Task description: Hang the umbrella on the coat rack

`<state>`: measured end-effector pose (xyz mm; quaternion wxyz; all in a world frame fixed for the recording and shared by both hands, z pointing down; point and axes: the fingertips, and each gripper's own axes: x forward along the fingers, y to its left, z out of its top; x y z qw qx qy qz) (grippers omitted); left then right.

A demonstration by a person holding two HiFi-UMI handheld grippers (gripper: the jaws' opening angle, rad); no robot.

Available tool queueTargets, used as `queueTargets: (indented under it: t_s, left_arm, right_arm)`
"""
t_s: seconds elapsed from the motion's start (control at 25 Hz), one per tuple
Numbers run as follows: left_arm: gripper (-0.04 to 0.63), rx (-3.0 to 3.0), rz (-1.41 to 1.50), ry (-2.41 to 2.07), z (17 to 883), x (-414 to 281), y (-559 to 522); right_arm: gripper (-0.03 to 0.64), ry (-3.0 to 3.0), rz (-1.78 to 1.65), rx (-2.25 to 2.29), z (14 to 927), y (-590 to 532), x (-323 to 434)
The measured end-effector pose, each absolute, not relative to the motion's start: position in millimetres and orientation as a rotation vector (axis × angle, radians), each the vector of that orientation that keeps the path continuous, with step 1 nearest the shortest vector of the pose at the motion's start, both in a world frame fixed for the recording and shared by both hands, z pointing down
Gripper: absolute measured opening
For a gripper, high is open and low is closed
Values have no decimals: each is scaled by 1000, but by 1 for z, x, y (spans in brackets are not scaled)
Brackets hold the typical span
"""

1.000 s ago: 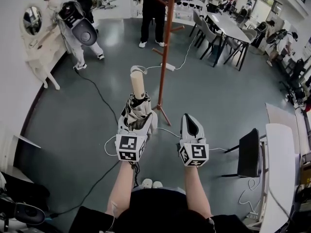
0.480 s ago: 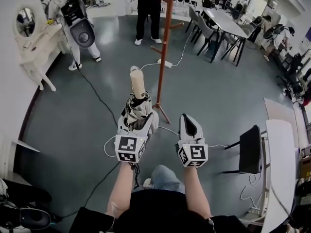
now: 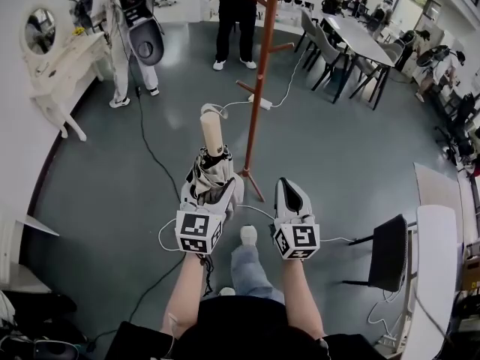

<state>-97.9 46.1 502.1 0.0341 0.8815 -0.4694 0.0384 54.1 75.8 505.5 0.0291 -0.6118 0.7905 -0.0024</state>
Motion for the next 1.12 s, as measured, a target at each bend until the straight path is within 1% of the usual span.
queueTargets:
  t_s: [0.2,0.52,0.68,0.84,1.12]
  left_arm:
    - [296,2705,116,-1453,507,-83,-15]
    - [296,2705,151,-1453,504,-32,-138]
    - [296,2734,146,-1460,485,-11,-190]
    - [296,2767,127,-1454,460,3,-222]
    - [296,2792,146,-1420,450,17,-255]
  right_arm:
    - [8,2462,34,-1819,495,5,62]
    - [8,2507,34,-1707,474,-130,91]
    - [8,2507,38,-1665,458,-190,106]
    - [8,2507,62,-1621,439,-230,111]
    - [8,2532,159,-1565,400,-268,109]
